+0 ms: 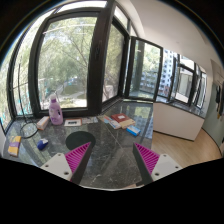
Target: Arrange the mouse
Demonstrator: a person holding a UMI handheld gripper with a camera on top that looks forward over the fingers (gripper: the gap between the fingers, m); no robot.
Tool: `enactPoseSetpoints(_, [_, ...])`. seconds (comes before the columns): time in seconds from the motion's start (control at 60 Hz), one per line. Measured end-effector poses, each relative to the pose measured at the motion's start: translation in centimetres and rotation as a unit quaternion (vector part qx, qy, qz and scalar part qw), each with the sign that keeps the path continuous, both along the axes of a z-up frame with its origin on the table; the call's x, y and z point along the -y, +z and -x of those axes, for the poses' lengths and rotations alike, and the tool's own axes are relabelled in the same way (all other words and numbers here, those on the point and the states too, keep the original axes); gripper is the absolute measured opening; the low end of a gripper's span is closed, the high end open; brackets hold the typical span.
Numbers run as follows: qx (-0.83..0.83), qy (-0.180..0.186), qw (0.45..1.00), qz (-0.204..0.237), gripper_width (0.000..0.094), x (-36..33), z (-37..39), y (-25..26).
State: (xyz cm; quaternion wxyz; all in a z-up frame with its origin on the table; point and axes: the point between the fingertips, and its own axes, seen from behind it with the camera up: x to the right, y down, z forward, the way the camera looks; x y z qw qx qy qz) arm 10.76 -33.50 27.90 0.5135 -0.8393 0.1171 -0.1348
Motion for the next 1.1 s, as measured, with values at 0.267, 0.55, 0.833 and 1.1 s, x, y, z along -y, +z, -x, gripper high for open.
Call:
enactPoseSetpoints(0.267, [-0.016, 0.003, 0.999, 0.045, 0.0853, 0.7, 2.7, -6.1])
enactPoseSetpoints(0.55, [-0.086, 0.096, 0.985, 0.118, 0.0857, 0.3, 17.4, -19.1])
enactPoseSetpoints(0.833, [-0.101, 0.221, 0.967, 0.072, 0.0857, -12.3, 34.8, -22.9])
enactPoseSetpoints(1.1, [-0.09, 0.226, 0.968, 0.065, 0.0857, -25.5, 41.2, -26.5])
